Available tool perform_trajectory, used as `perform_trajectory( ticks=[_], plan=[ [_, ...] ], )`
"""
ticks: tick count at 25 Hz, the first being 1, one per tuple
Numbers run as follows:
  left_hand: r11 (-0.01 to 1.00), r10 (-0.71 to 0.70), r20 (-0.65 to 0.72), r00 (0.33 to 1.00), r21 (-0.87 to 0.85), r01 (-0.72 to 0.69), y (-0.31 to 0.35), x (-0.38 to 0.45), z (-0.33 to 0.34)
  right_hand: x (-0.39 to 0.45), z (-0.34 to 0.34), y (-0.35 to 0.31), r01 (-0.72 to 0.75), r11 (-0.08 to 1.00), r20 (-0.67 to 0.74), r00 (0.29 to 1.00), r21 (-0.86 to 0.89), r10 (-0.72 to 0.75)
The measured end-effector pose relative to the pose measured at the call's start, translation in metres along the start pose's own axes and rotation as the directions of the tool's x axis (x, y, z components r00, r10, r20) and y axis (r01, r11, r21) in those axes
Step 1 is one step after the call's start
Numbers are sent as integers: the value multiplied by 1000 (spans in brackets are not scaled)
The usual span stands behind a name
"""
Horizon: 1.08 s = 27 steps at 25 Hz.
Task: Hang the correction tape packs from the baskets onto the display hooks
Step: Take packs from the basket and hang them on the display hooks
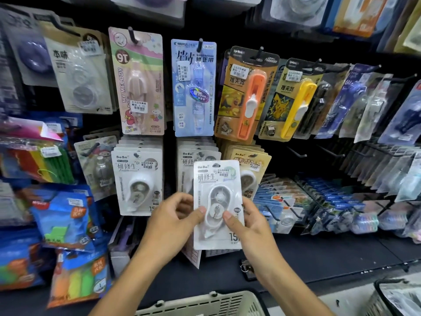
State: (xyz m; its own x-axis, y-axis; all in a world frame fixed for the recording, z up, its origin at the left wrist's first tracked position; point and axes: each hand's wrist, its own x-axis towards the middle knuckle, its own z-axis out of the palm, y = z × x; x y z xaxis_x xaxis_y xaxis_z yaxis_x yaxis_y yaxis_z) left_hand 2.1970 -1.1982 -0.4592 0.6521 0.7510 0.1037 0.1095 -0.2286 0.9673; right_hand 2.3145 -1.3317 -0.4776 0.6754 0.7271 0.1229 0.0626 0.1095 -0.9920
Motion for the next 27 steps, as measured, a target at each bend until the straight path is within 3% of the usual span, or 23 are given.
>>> perform_trajectory(
  ticks=[2,4,10,13,15,16,18,20,21,23,27],
  plan=[
    [966,146,-200,969,240,-96,0,-1,-10,8,2,-4,49,998,42,998,-45,-47],
    [904,271,-264,926,400,-150,0,-1,-22,22,6,-5,47,997,20,999,-53,-46],
    [738,288,-138,948,662,-128,-10,3,-36,32,18,0,-6,984,-45,999,-180,-2],
    [663,326,-98,940,733,-153,-13,2,-36,39,24,4,-32,976,-159,987,-215,-3],
    [612,330,-80,941,777,-148,-18,3,-38,36,26,10,-30,930,-216,975,-365,-53],
    [592,315,-67,947,794,-141,-20,4,-39,32,24,13,8,850,-225,963,-527,-148],
    [542,283,-35,959,830,-130,-24,5,-40,29,10,20,90,499,-121,919,-862,-376],
    [509,271,-8,962,850,-137,-29,6,-41,42,-9,21,79,154,15,925,-985,-381],
    [505,269,0,963,852,-141,-31,7,-41,52,-18,19,74,65,51,949,-995,-311],
    [494,274,8,962,857,-148,-35,7,-41,73,-32,15,72,-18,74,985,-997,-156],
    [494,310,43,950,846,-200,-42,7,-47,102,-35,11,91,-17,90,994,-996,67]
  ],
)
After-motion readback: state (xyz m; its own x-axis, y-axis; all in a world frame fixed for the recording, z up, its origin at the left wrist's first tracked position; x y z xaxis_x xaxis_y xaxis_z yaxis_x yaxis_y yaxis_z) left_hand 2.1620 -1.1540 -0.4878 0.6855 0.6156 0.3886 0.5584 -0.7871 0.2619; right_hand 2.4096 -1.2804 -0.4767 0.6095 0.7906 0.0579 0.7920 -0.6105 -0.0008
